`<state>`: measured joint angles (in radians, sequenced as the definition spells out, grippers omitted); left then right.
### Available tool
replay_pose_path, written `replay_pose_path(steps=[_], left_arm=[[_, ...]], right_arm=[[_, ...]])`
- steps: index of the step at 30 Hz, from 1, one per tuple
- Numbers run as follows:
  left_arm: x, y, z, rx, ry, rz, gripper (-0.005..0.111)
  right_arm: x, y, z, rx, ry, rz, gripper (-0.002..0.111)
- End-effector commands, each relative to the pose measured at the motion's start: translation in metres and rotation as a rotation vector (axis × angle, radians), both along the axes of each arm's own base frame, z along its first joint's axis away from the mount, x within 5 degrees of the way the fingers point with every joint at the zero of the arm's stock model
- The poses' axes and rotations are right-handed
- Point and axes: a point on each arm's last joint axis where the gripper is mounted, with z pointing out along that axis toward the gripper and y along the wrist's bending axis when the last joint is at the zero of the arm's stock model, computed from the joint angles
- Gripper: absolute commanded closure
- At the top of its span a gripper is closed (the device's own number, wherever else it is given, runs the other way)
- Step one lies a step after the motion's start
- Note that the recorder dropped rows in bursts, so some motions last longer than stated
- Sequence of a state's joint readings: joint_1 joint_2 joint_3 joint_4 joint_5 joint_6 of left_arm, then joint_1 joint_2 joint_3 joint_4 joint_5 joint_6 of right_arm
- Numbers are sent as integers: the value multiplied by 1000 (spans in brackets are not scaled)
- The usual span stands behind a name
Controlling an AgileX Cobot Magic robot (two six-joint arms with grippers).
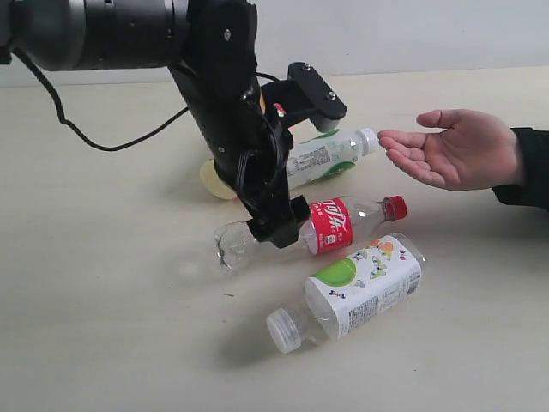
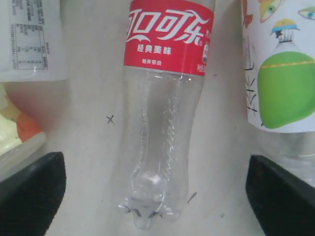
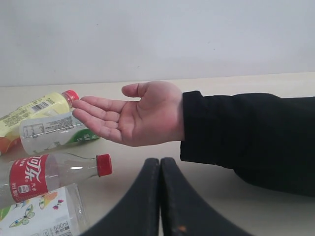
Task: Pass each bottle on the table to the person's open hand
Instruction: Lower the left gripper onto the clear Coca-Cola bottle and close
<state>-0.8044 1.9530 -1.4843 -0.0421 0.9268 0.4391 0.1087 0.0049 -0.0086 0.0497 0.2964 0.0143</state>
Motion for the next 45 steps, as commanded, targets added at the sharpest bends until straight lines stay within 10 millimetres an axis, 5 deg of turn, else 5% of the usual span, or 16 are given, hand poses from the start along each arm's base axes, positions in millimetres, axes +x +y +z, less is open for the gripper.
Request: replay_pose_path(steps=[1, 19, 23, 25, 29, 31, 38, 45], left_arm=[[5, -7, -14, -1, -13, -27, 13], [13, -14, -77, 85, 48, -59, 16], [13, -14, -80, 90, 53, -59, 41], [13, -14, -80, 92, 55, -59, 68], [13, -14, -80, 92, 55, -59, 95], [12, -13, -78, 94, 58, -57, 107], [7, -8, -53, 94, 56, -59, 107], [0, -1, -7, 36, 7, -33, 107]], right_arm=[[0, 0, 0, -3, -9, -4, 108], [0, 0, 0, -1, -8, -4, 108], [0, 0, 0, -1, -8, -4, 108], [0, 0, 0, -4, -9, -4, 108], [0, 0, 0, -4, -9, -4, 108], [0, 0, 0, -4, -9, -4, 108], [0, 0, 0, -1, -9, -4, 108], [0, 0, 0, -1, -9, -4, 108]])
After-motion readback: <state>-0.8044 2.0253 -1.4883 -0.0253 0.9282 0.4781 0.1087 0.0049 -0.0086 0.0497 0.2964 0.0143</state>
